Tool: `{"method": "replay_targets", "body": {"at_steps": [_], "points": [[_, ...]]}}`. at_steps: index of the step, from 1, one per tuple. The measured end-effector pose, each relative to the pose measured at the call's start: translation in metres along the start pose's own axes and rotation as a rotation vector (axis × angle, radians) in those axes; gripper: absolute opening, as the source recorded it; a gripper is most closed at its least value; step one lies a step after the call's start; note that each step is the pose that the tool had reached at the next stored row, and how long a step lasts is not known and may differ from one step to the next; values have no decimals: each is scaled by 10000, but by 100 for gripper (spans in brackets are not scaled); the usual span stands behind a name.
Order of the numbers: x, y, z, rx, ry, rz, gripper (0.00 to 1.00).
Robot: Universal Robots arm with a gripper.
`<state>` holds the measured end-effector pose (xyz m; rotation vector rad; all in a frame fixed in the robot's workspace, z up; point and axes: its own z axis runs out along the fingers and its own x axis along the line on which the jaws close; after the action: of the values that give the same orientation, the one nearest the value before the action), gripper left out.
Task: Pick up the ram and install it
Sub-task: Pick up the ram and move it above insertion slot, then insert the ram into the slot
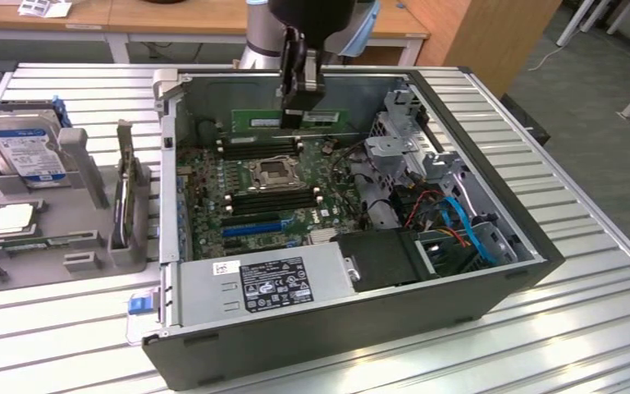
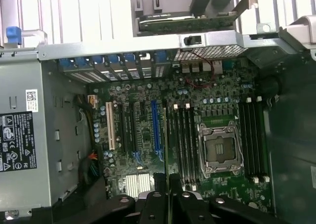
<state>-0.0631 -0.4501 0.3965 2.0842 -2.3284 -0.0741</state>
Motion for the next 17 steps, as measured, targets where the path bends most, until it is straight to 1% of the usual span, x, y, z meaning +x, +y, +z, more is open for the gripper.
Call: {"method": "replay_targets", "body": {"at_steps": [7,8,17], "points": [[-117,-64,3,1,-1,23,14],[-149,-83,4,2,-4,26,14],[-151,-83,4,1,12,26,14]]}}
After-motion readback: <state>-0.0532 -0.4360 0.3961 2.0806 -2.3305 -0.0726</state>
